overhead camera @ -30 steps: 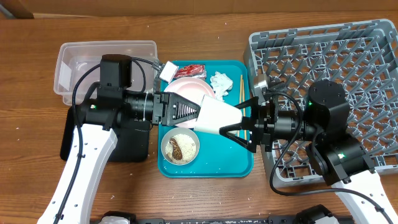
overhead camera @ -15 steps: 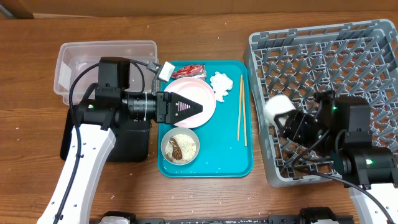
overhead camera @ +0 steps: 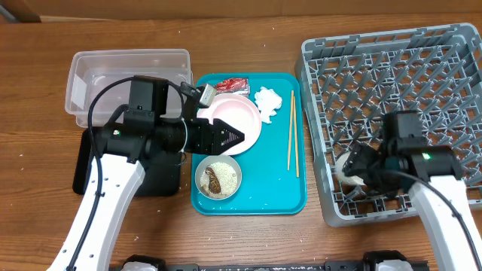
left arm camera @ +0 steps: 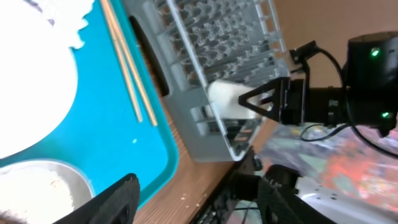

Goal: Sort waste into correct bins and load items into the dishwasher
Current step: 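Place the cup into the dish rack with the right gripper, then grasp the rim of the grey rice bowl with the left gripper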

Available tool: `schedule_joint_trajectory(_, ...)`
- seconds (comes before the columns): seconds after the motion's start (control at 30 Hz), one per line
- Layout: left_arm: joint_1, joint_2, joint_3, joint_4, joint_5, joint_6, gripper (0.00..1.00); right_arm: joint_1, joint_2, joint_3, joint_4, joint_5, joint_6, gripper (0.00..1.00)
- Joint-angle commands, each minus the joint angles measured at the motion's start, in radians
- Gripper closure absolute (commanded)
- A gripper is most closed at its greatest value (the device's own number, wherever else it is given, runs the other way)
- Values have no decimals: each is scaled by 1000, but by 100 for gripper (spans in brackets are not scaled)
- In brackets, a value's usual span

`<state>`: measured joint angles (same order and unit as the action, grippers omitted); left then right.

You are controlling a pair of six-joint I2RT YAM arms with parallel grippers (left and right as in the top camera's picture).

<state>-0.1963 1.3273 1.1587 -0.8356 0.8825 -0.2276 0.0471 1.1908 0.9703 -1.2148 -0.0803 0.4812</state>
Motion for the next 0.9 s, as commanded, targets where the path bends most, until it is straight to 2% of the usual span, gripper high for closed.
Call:
schedule_joint_trajectory(0.0,-20,-37,17,-34,-123,23,39,-2,21,13,25,-73,-64,12)
schedule_joint_trajectory(0.13,-27,-90,17,-89,-276,19,40,0,-32,38,52,-86,-67,9)
schedule_joint_trajectory(0.3,-27,-164,17,-177,-534,-100,40,60,-137,41,196,-280,-93,9)
schedule_joint_trajectory(0.37,-27,-180,17,-215,-588,-129,41,105,-164,41,251,-312,-93,10)
schedule_joint_trajectory(0.53,-29,-174,10,-290,-647,-127,41,263,-173,38,365,-314,-97,12)
schedule_joint_trajectory(0.7,-92,-137,-33,-275,-665,-90,42,425,-110,37,446,-244,-90,15)
schedule_joint_trajectory(0.87,-247,-64,-96,-195,-698,-42,43,470,-41,37,447,-87,59,14)
